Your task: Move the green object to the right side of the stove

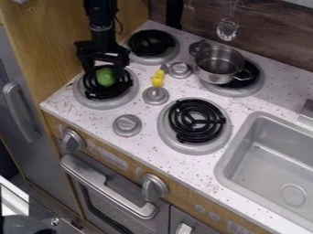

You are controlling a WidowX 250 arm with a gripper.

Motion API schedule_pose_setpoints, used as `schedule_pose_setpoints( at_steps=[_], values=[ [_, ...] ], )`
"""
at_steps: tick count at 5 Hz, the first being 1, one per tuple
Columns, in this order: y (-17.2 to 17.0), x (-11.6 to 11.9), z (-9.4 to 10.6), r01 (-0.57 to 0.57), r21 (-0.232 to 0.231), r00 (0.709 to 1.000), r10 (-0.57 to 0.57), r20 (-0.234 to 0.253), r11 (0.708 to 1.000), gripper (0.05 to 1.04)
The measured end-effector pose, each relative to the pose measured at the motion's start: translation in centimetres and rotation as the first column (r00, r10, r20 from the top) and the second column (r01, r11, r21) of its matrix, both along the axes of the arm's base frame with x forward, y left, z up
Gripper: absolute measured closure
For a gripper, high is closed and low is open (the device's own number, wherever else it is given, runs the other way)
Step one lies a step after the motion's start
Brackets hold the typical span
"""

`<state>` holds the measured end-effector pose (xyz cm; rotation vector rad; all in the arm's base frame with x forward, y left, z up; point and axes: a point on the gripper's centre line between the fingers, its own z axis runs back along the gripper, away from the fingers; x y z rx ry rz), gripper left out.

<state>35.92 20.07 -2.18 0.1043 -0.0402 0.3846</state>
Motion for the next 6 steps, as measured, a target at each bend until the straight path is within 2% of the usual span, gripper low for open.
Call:
schedule_pose_setpoints(
  at_steps=[2, 3, 4, 5, 6],
  values=[
    [-0.5, 0.4, -0.5, 0.002, 0.004, 1.0, -0.002, 0.011, 1.0, 0.119],
    [-0.5, 0.2, -1.2, -0.02, 0.009, 1.0, 0.02, -0.003, 1.0, 0.361],
    [-0.7, 0.3, -1.2, -0.018, 0.017, 1.0, 0.019, -0.007, 1.0, 0.388],
    [-1.2, -0.4, -1.5, -0.017, 0.006, 1.0, 0.017, -0.01, 1.0, 0.389],
    [-3.9, -1.1, 0.8, 0.042, 0.02, 0.997, -0.043, 0.069, 0.999, 0.395]
  ],
)
